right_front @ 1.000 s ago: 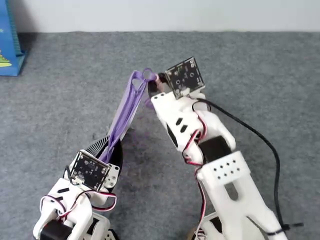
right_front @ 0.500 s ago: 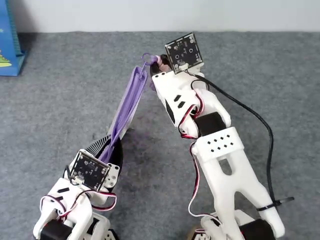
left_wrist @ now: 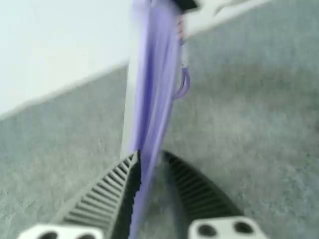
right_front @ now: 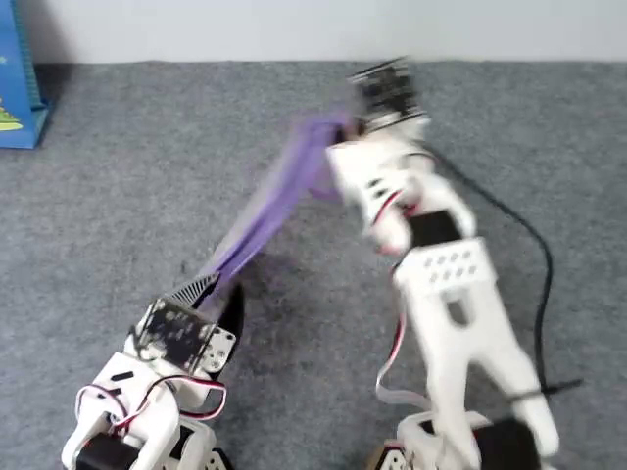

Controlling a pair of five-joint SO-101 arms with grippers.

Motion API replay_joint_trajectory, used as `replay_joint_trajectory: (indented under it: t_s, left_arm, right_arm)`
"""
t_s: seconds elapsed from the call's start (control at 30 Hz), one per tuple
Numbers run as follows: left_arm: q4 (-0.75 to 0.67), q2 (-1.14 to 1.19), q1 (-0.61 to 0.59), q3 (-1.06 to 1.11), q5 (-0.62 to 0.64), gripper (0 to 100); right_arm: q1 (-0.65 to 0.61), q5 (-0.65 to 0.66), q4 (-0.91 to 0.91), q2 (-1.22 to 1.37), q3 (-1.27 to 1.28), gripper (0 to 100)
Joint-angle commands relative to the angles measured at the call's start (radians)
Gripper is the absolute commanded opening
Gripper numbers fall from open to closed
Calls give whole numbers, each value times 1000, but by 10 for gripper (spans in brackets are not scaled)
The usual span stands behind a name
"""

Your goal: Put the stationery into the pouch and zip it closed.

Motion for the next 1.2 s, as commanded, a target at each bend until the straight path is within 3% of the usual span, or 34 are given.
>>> replay_joint_trajectory:
  t_s: [0.0, 0.33, 0.53, 0.8, 0.9, 1.03, 1.17]
  left_arm:
    - [21, -11, -2, -54, 61, 250]
    - [20, -11, -2, -90, 83, 284]
    - [20, -11, -3, -90, 83, 283]
    - [20, -11, -5, -104, 81, 267]
    - [20, -11, -5, -113, 77, 173]
    - [20, -11, -5, -108, 74, 7]
    - [28, -11, -37, -104, 41, 12]
  right_arm:
    - [50, 6, 47, -7, -61, 7]
    - [87, 9, 236, -7, -61, 22]
    - [116, 3, 444, -41, -61, 210]
    - [124, 8, 657, -318, -55, 80]
    - [124, 9, 727, -401, -54, 9]
    - [128, 9, 785, -489, 21, 11]
    - [124, 9, 783, -593, 144, 8]
